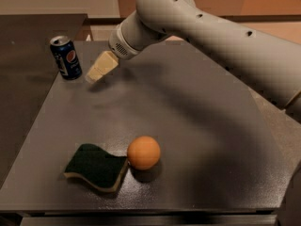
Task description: Pick pepsi can
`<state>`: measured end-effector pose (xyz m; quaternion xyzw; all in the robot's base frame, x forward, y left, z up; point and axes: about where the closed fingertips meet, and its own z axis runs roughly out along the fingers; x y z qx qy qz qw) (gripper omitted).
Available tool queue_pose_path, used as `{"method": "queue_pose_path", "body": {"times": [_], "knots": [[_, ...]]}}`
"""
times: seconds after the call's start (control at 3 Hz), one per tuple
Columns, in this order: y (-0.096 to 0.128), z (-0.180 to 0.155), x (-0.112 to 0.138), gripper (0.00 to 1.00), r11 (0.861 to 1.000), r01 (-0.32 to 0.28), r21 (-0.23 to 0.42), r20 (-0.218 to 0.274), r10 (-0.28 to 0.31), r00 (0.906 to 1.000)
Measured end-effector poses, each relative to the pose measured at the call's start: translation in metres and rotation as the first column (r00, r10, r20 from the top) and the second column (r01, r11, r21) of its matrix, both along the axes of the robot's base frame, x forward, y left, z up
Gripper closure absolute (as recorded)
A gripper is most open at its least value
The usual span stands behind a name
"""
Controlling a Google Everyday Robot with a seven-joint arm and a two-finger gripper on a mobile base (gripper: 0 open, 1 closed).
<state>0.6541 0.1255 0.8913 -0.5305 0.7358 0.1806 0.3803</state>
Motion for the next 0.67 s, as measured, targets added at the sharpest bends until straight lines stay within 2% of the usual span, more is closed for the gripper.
{"method": "queue_pose_path", "body": {"times": [0.67], "knots": [[0.059, 0.002, 0.008, 0.00, 0.994, -0.047, 0.095, -0.005, 0.048, 0.9989]]}}
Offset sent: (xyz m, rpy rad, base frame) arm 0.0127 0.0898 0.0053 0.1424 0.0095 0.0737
